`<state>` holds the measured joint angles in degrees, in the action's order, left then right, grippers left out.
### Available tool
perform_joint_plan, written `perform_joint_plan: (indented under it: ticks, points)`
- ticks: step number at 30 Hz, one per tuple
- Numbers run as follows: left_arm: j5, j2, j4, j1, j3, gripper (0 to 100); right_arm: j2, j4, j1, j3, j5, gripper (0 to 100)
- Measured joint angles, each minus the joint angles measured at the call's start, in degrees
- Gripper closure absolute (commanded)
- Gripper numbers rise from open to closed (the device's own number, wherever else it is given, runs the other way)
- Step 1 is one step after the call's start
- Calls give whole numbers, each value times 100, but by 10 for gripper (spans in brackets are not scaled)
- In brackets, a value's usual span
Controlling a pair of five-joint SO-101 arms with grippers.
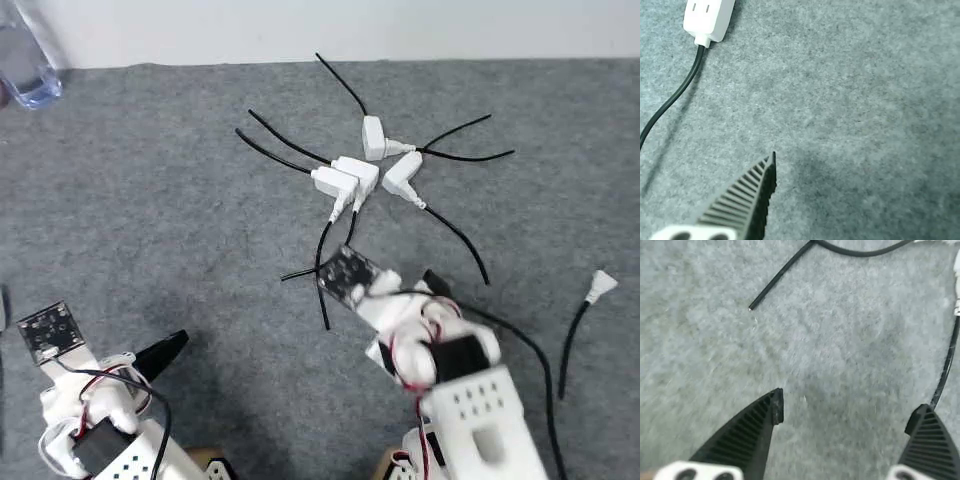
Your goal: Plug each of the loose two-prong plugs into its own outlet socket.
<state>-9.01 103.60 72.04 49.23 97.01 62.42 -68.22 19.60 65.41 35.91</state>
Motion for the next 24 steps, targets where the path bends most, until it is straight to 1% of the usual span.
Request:
perform_joint_plan:
  ticks: [5,8,15,19,21,24]
  points:
    - [0,0,0,-97,0,350,1468,457,18,1301,0,627]
    - [0,0,0,-97,0,350,2031,448,0,1451,0,627]
    - [0,0,0,-105,0,350,2409,404,0,1556,-141,627]
    - [0,0,-18,-105,0,350,2409,668,18,1934,-193,627]
    - [-141,0,-18,-105,0,350,2409,774,9,2013,-193,627]
    - [-571,0,-18,-97,0,350,2409,870,0,2092,-193,627]
